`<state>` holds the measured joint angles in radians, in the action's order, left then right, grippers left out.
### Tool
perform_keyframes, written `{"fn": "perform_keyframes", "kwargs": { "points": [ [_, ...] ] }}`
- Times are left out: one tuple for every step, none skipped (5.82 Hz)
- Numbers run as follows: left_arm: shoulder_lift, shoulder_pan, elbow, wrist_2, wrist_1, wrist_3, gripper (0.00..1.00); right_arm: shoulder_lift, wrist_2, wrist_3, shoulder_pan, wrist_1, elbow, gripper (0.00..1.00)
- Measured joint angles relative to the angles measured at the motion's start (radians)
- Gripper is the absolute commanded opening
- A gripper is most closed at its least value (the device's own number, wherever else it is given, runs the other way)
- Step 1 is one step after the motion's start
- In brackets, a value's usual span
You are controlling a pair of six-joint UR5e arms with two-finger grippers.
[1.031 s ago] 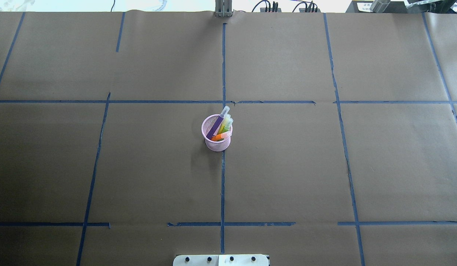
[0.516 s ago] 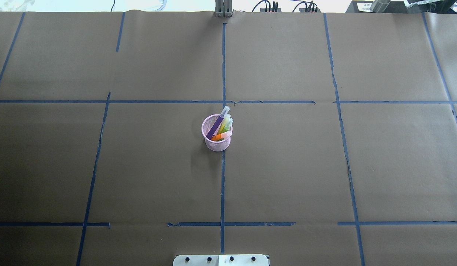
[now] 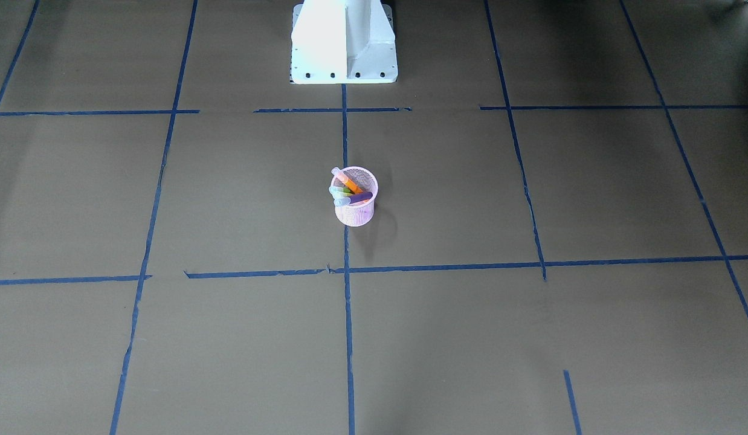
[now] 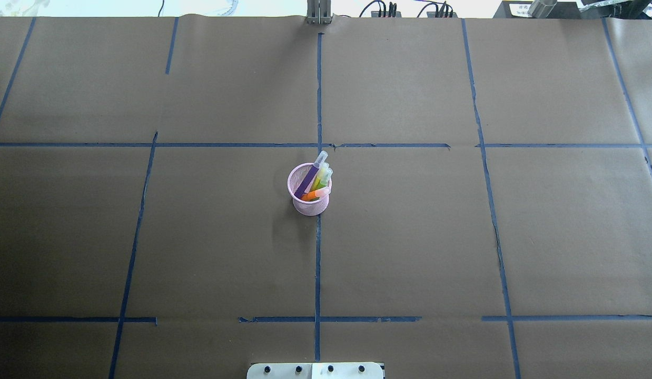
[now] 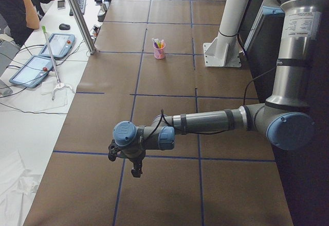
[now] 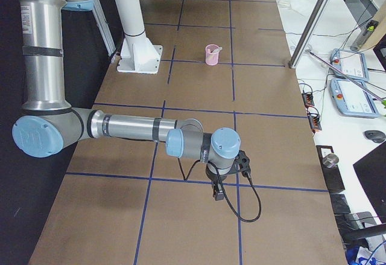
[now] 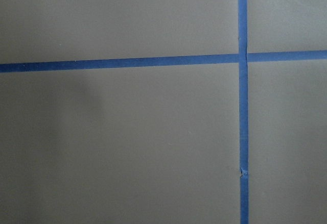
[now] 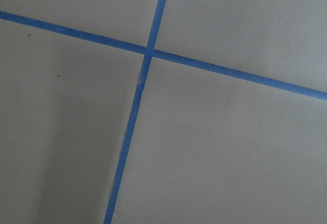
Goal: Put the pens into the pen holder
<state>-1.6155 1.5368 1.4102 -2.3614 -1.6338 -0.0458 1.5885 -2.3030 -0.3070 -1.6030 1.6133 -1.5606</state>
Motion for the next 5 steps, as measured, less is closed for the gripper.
{"fn": "perform_keyframes", "kwargs": {
  "points": [
    [0.003,0.001,0.048,0.002,0.057,-0.004,1.0,0.001,0.007,-0.002,0.0,0.0,0.001,1.0],
    [0.007,0.0,0.069,0.006,0.086,-0.01,1.0,0.002,0.022,-0.006,0.0,-0.001,0.002,1.0],
    [0.01,0.0,0.073,0.009,0.094,-0.013,1.0,0.003,0.035,-0.011,0.0,-0.001,0.002,1.0],
    [0.017,0.0,0.072,0.011,0.093,-0.02,1.0,0.003,0.039,-0.013,0.0,-0.002,0.001,1.0],
    [0.025,0.0,0.072,0.012,0.089,-0.029,1.0,0.003,0.043,-0.012,0.001,-0.003,-0.001,1.0]
  ]
}}
